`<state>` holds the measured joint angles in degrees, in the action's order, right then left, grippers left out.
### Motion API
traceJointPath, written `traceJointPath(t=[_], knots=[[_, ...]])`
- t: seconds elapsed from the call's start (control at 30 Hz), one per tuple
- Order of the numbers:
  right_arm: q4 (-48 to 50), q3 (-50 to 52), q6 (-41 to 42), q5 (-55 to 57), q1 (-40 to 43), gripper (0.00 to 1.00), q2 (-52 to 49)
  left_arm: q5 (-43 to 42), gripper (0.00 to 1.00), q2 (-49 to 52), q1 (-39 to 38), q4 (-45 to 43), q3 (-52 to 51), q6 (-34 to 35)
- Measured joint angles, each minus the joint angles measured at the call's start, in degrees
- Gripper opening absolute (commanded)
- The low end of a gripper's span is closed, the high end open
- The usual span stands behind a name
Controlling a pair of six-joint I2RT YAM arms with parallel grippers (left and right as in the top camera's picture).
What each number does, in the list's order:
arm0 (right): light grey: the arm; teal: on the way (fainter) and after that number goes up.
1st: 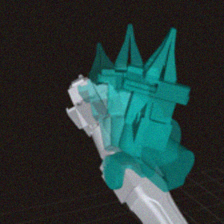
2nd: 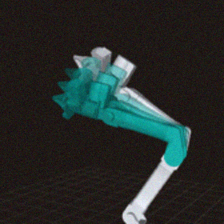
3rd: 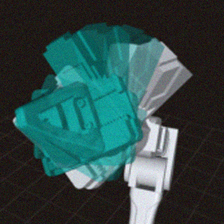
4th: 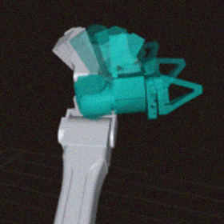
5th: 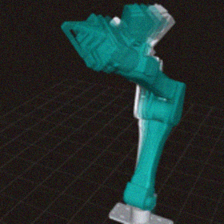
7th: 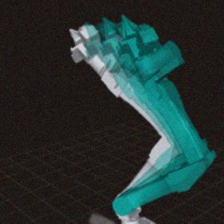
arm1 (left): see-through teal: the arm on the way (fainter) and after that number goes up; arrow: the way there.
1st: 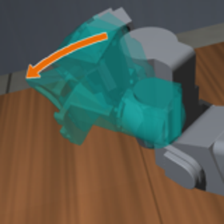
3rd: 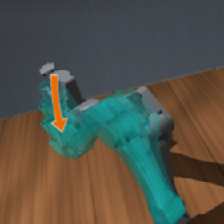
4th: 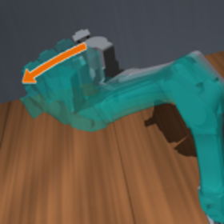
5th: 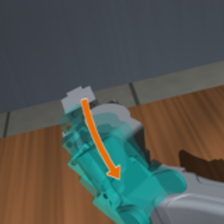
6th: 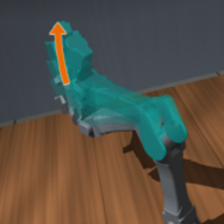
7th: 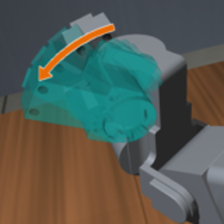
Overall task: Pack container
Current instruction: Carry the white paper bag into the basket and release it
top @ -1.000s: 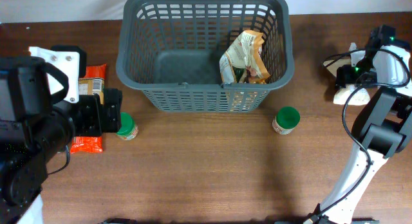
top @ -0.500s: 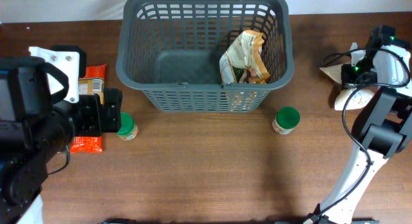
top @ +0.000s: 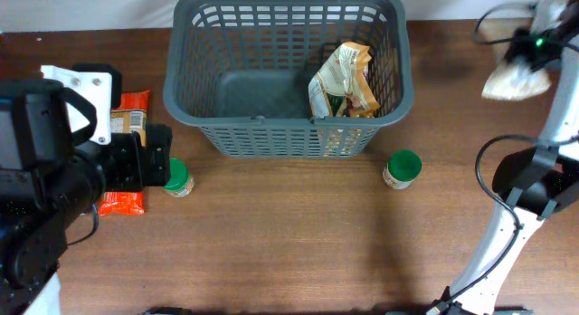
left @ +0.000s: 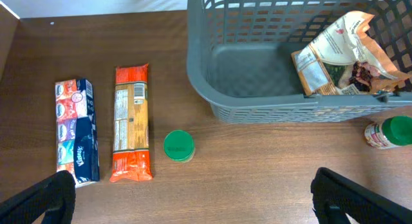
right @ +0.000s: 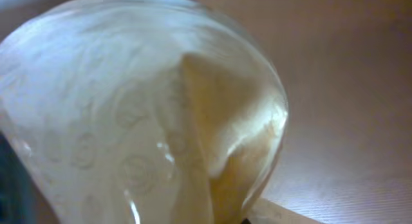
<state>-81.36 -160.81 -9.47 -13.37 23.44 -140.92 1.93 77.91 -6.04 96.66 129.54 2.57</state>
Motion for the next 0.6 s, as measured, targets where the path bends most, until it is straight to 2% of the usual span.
traceJointPath(t=[0.13, 0.2, 0.43, 0.6], knots=[[-3.1, -14.9, 1.5, -4.4, 0.0, 0.04, 0.3, 0.0, 0.99, 0.0, 0.0, 0.0, 0.0, 0.0], [-2.9, -17.3, 2.7, -6.4, -0.2, 0.04, 1.9, 0.0, 0.99, 0.0, 0.0, 0.0, 0.0, 0.0], [-2.9, -18.3, 5.9, -12.6, -3.3, 0.04, 7.9, 0.1, 0.99, 0.1, 0.0, 0.0, 0.0, 0.0], [-2.9, -18.3, 6.5, -15.3, -11.9, 0.04, 11.6, 1.0, 0.99, 0.1, 0.0, 0.0, 0.0, 0.0]])
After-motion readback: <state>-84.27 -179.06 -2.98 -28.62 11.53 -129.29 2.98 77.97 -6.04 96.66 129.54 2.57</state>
